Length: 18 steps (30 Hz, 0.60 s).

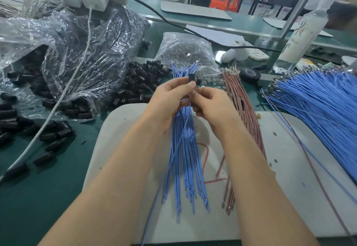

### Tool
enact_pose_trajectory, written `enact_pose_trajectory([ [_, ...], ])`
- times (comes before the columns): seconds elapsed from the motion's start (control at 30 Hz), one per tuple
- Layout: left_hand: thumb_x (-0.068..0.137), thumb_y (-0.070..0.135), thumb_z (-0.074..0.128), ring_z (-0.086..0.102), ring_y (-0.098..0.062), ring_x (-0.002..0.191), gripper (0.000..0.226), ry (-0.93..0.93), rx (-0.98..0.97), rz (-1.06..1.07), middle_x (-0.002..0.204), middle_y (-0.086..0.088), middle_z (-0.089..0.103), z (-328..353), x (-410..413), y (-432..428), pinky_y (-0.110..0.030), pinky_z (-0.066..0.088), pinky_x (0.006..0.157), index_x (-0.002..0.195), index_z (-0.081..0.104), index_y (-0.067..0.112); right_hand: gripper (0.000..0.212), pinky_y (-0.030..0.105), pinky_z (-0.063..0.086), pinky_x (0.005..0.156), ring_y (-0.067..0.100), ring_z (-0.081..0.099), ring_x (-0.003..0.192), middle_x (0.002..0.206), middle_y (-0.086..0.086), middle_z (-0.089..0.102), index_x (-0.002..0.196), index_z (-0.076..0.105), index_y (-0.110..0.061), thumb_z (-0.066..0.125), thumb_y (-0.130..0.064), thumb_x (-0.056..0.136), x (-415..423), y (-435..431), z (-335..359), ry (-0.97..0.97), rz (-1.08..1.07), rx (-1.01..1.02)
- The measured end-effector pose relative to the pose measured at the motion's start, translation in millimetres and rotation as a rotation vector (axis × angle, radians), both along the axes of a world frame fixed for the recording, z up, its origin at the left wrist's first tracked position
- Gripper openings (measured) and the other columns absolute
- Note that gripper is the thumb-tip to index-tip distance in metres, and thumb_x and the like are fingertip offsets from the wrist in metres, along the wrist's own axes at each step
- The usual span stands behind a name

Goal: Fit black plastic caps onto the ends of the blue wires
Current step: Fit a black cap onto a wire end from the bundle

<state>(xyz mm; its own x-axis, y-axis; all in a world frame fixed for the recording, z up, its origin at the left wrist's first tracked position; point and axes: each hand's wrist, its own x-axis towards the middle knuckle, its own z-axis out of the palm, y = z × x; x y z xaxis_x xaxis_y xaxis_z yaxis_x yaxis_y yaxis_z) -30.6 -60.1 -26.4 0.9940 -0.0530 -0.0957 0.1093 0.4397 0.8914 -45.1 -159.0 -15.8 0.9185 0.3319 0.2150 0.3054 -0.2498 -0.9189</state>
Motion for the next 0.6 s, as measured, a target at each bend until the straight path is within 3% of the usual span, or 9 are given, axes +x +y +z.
enact_pose_trajectory([
  [0.2,0.095,0.009,0.049,0.056,0.004,0.044,0.019,0.016,0.029,0.025,0.046,0.015,0.059,0,3,1,-0.009,0.044,0.048,0.079,0.054,0.018,0.042,0.0,0.035,0.042,-0.015,0.047,0.039,0.041,-0.029,0.052,0.048,0.058,-0.062,0.049,-0.027,0.07,7,-3,-4,0.05,-0.006,0.01],
  [0.37,0.095,0.012,0.05,0.053,-0.001,0.059,0.017,0.005,0.105,0.071,0.072,0.004,0.055,-3,5,2,-0.016,0.044,0.061,0.08,0.055,0.018,0.062,0.002,0.036,0.043,-0.011,0.048,0.041,0.044,-0.025,0.055,0.05,0.065,-0.05,0.054,-0.006,0.091,17,-11,-13,0.048,0.009,-0.076],
  [0.43,0.095,0.012,0.051,0.05,-0.006,0.063,0.016,0.012,0.116,0.09,0.074,0.001,0.053,-4,7,2,-0.018,0.042,0.064,0.08,0.055,0.016,0.051,0.005,0.036,0.044,-0.008,0.048,0.041,0.044,-0.021,0.056,0.048,0.066,-0.032,0.055,-0.007,0.091,20,-13,-17,0.075,-0.009,-0.105],
  [0.6,0.095,0.011,0.052,0.049,-0.009,0.065,0.008,0.076,0.078,0.096,0.078,-0.002,0.053,-9,14,5,-0.021,0.042,0.066,0.089,0.057,0.012,0.032,0.021,0.037,0.055,0.002,0.046,0.049,0.044,-0.017,0.055,0.062,0.061,-0.026,0.057,-0.013,0.091,24,-13,-20,0.143,-0.054,-0.175],
])
